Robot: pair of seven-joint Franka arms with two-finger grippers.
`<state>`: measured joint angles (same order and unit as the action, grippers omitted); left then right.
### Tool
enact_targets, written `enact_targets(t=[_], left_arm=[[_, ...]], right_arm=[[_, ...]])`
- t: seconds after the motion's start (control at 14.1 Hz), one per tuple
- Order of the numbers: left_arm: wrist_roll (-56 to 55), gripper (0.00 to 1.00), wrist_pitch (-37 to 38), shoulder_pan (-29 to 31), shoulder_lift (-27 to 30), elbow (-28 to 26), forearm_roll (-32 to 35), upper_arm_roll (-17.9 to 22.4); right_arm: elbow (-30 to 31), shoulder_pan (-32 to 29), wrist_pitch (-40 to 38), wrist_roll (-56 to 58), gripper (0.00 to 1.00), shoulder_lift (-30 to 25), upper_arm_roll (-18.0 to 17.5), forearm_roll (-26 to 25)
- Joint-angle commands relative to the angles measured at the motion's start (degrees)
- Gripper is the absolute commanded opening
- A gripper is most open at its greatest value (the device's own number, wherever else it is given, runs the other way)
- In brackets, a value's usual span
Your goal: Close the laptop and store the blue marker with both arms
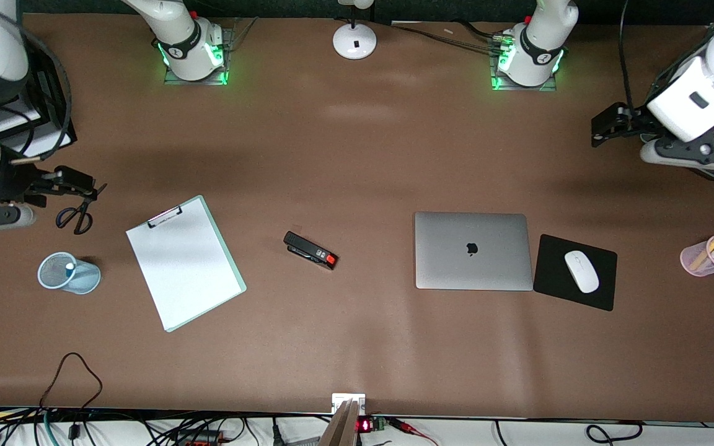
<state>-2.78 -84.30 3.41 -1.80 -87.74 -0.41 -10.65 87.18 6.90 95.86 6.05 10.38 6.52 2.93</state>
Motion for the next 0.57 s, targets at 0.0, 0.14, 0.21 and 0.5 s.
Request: enact_targets(t=[0.0,0.14,0.21,0.5], left_arm=[[1.11,1.00,-4.54,-2.80,1.71,-4.36,-1.17,3.71],[0.40,1.00,-5.34,-2.80,1.80,-5.07,-1.00,4.49],[0.58,1.00,-5.43,-2.97,1.88,-5.25,-0.65,5.02],[0.66,1.00,-3.41,-1.14,1.10,-4.12,-0.73,5.03]], right_arm=[[10.37,0.22,4.51,-2.10,1.00,-8.61,0.24,-1.08],[11.43,-0.31,4.60,-2.10,1.00,-10.46,0.24,-1.08],[11.95,-0.40,4.60,-2.53,1.00,-11.34,0.24,-1.08],[13.36,-0.22,4.51,-6.30,1.00,-13.63,0.25,-3.54]])
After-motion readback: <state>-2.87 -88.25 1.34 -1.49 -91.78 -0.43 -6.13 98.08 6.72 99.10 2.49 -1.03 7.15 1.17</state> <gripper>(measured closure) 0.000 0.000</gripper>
